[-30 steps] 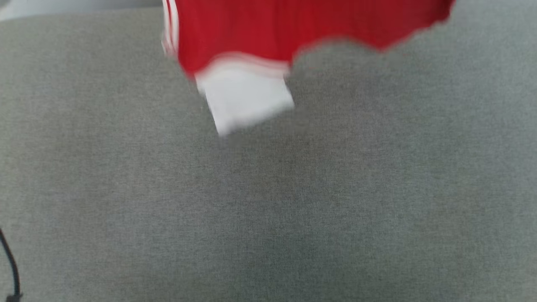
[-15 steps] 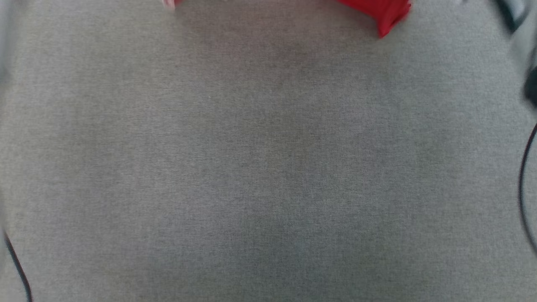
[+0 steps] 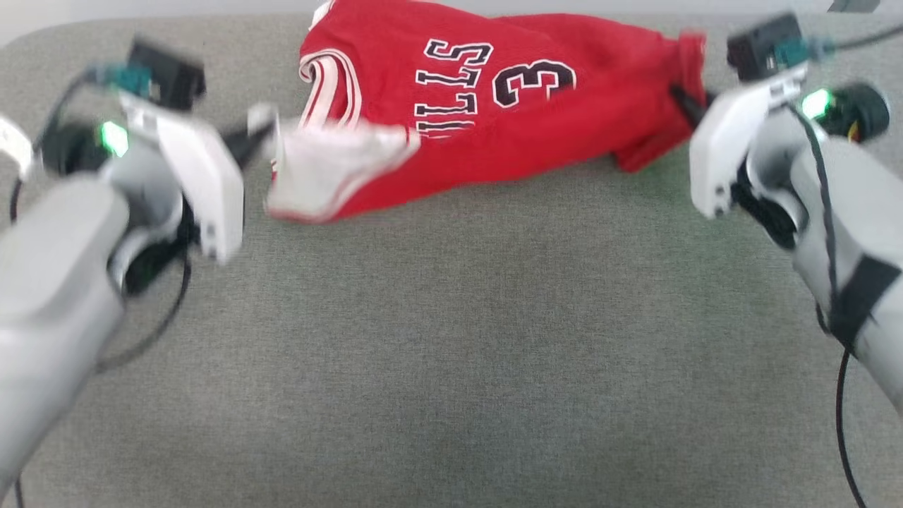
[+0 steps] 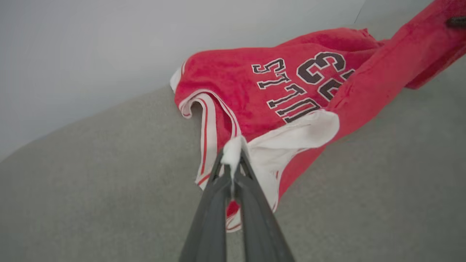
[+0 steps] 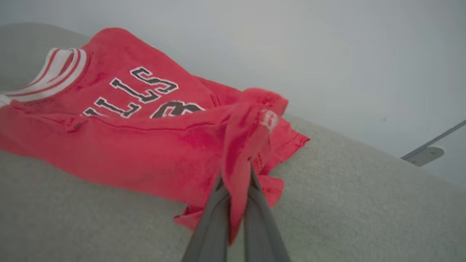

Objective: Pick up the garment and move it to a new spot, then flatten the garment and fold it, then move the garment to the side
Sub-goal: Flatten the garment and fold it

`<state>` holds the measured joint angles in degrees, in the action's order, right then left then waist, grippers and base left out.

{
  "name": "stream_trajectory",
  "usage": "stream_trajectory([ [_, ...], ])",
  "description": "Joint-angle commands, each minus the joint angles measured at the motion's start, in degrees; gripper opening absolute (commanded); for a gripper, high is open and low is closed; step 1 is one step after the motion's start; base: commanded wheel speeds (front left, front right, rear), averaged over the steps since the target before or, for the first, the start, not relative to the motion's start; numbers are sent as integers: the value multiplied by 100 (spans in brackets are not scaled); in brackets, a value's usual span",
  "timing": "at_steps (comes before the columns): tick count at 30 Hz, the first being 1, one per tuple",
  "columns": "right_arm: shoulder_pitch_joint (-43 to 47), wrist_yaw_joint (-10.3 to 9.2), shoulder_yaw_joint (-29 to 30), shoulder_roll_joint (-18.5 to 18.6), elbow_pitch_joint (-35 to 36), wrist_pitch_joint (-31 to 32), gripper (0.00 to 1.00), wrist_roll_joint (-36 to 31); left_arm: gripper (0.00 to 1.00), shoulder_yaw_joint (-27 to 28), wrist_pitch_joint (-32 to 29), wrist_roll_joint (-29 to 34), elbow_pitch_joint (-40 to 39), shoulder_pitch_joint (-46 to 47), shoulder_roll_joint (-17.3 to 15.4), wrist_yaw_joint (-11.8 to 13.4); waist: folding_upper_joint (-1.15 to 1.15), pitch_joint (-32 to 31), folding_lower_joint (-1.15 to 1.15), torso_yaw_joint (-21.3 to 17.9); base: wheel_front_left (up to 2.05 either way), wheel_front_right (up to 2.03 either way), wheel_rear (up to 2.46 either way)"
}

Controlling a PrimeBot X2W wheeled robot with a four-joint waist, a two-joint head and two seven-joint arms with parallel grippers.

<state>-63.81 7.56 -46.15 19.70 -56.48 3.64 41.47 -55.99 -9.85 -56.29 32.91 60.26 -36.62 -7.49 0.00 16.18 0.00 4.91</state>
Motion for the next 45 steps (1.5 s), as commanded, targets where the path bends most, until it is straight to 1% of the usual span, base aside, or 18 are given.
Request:
stream_trajectory([
  [1,170,-14,-70,144,161,93,0,94,0,-1,-121,-84,-169,-218,-111,45,0,-23,0,9,0,0,0],
  [3,481,-13,-204,320,532,280,0,310,0,-14,-336,-345,-603,-598,-312,200,0,-54,0,11,0,0,0],
  [4,613,-13,-246,442,732,340,0,404,0,-16,-460,-460,-835,-816,-400,315,0,-67,0,16,0,0,0],
  [8,1241,-13,-323,919,1538,588,0,783,0,-78,-802,-785,-1922,-1557,-811,928,0,-109,0,20,0,0,0],
  [12,1852,-13,-393,1449,2389,832,0,971,0,-162,-974,-1058,-2981,-2260,-1203,1566,0,-124,0,6,0,0,0],
  [17,2580,-13,-385,2081,3388,1139,0,1093,0,-290,-977,-1282,-3928,-3047,-1533,2177,0,-164,0,-27,0,0,0],
  [22,3260,-13,-174,2554,4032,1382,0,1192,0,-394,-984,-1586,-4511,-3669,-1727,2668,0,-223,0,-25,0,0,0],
  [26,3791,-13,-104,2865,4491,1623,0,1258,0,-549,-1165,-1801,-4844,-4040,-1851,2937,0,-266,0,18,0,0,0],
  [30,4242,-13,-38,3093,4888,1848,0,1369,0,-684,-1389,-1968,-5069,-4288,-1973,3154,0,-289,0,34,0,0,0],
  [33,4503,-13,53,3196,5102,1985,0,1483,0,-679,-1441,-2024,-5174,-4292,-2023,3216,0,-297,0,32,0,0,0],
  [36,4679,-13,240,3215,5308,2007,0,1623,0,-561,-1402,-1940,-5278,-4127,-2118,3262,0,-316,0,12,0,0,0],
  [38,4764,-12,407,3242,5435,1991,0,1683,0,-452,-1379,-1859,-5371,-3984,-2259,3278,0,-325,0,-6,0,0,0],
  [41,4911,-12,753,3214,5570,2054,0,1786,0,-260,-1416,-1695,-5564,-3712,-2555,3330,0,-325,0,-58,0,0,0],
  [45,4994,-12,1300,3121,5777,2194,0,1696,0,30,-1549,-1424,-5811,-3192,-2977,3312,0,-283,0,-121,0,0,0],
])
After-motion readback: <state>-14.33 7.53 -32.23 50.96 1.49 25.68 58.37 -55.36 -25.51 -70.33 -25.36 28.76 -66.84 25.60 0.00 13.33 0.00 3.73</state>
